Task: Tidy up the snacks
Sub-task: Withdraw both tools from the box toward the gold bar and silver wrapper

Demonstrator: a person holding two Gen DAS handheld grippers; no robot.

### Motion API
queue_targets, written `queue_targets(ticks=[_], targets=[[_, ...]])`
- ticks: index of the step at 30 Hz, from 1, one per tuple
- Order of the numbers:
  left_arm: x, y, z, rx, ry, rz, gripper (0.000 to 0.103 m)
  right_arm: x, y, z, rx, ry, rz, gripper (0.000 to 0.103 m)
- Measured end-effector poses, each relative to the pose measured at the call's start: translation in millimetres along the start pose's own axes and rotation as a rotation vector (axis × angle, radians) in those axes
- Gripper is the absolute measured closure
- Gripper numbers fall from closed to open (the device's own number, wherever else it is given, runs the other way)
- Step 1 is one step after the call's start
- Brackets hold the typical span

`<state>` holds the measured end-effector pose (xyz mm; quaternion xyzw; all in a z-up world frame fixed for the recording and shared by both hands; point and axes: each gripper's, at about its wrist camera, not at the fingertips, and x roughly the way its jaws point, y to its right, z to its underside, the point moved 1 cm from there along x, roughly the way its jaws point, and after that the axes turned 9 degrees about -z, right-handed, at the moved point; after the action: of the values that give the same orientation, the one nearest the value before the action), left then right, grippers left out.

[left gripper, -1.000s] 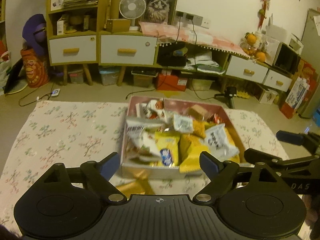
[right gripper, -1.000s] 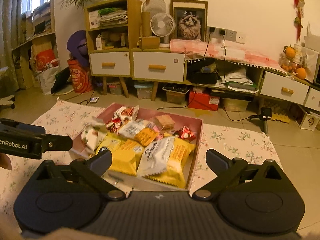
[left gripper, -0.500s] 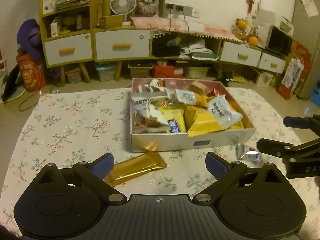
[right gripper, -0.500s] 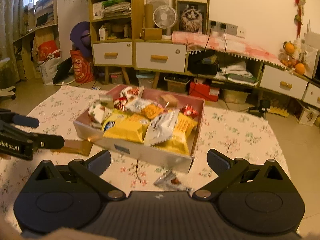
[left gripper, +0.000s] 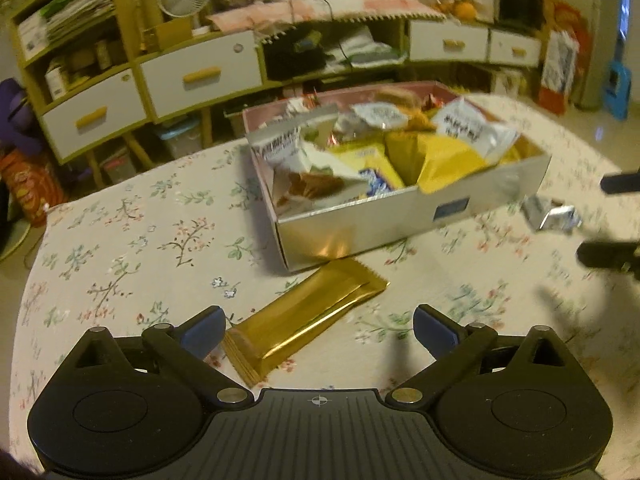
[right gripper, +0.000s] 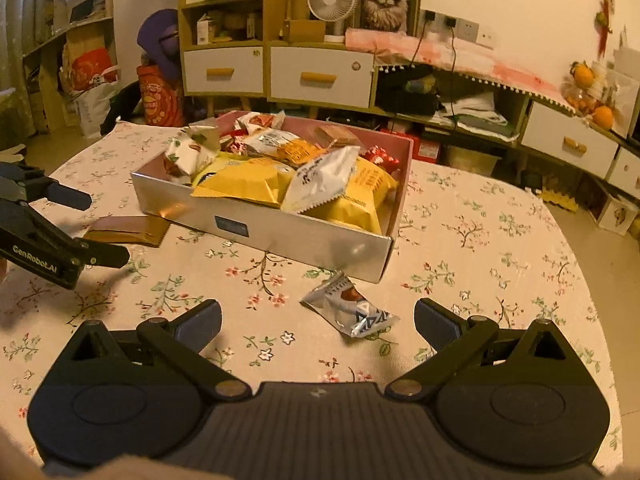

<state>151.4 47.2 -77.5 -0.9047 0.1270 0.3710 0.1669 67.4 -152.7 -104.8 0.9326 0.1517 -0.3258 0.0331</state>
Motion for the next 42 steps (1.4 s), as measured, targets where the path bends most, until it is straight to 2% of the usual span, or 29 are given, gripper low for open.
queue_targets(ticks=[4,12,18,29,35,42], targets=[[16.0,-3.6,-1.2,0.054,-0.040,0.016,0.002,4.8,7.2,2.9,0.034,-0.012,0.014,0.000],[24.2,-18.2,-1.9,-0.013,-0.097,0.105,0.005,11.9,20.0,5.0,0.053,-0.021,0.003,0.000],[15.1,-11.7,1.3,-0.002,-0.095,0.112,0.012,20.2,28.0,6.3,0.056,-0.060,-0.019,0.000],[0.4,7.0,1.1,-0.008,-0.109,0.109,0.036,31.1,25.6,2.8,0.048,-0.082,-0.040,0.000],[-6.0,21.9,1.0,0.000,-0.111,0.132,0.040,30.5,14.8,2.7,0.016,-0.082,-0.082,0.004],[-3.1,29.4,-1.1,-0.082,-0.079,0.085,0.041,27.2,5.0,1.0,-0.007,-0.086,-0.119,0.014]])
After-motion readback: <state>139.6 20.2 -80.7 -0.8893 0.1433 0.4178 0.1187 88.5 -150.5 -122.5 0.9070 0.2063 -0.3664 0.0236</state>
